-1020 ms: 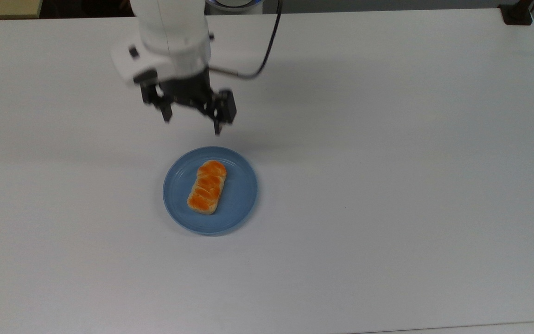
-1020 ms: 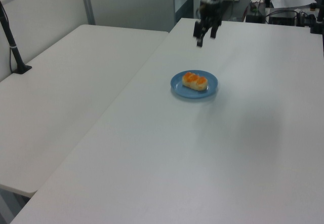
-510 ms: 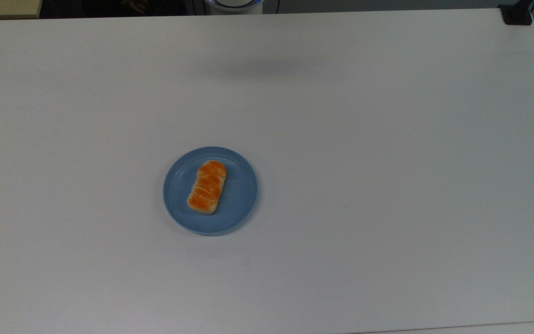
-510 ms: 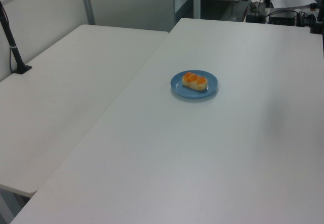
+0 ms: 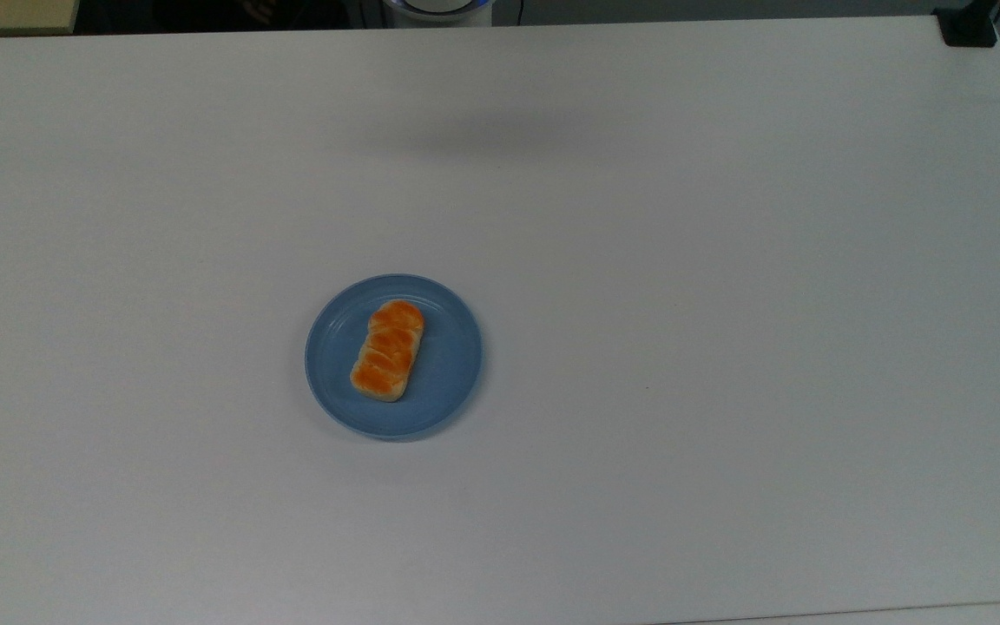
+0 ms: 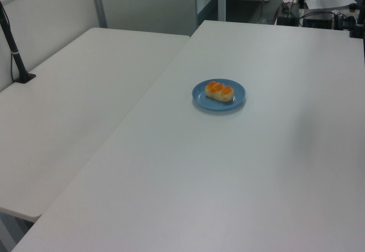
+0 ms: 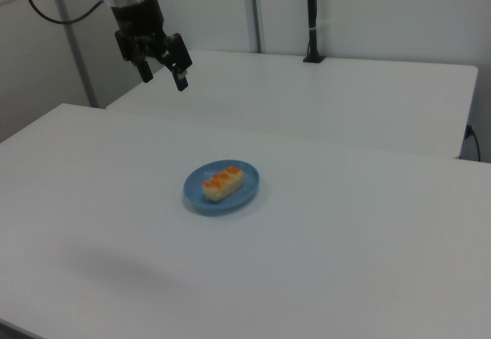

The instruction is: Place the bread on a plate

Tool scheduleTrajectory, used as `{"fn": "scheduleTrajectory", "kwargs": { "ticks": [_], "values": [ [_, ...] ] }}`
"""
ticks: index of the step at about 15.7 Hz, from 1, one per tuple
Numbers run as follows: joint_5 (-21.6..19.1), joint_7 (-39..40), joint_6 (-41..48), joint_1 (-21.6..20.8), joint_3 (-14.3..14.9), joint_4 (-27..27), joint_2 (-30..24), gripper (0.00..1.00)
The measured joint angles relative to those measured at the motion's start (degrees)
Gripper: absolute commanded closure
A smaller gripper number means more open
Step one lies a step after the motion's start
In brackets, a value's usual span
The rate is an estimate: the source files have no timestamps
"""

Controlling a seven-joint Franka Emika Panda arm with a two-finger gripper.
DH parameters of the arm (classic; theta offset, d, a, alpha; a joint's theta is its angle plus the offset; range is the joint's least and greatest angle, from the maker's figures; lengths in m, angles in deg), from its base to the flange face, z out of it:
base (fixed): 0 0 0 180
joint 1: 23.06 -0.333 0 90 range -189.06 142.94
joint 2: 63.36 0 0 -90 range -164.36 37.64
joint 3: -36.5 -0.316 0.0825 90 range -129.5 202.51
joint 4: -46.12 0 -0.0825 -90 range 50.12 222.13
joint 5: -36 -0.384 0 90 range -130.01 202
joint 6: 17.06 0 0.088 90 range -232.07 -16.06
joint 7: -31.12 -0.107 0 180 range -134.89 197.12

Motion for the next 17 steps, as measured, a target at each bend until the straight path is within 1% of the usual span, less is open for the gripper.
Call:
{"fn": "scheduleTrajectory", "kwargs": {
  "ticks": [4,9,13,17],
  "values": [
    [0.00,0.44,0.43,0.13,0.32,0.61,0.06,0.00],
    [0.00,4.79,4.19,0.21,0.80,0.41,-0.03,0.00],
    [0.00,4.93,4.41,0.23,1.12,0.22,-0.13,0.00],
    [-1.88,4.93,4.41,0.26,3.78,-0.02,-0.32,0.00]
  ]
}}
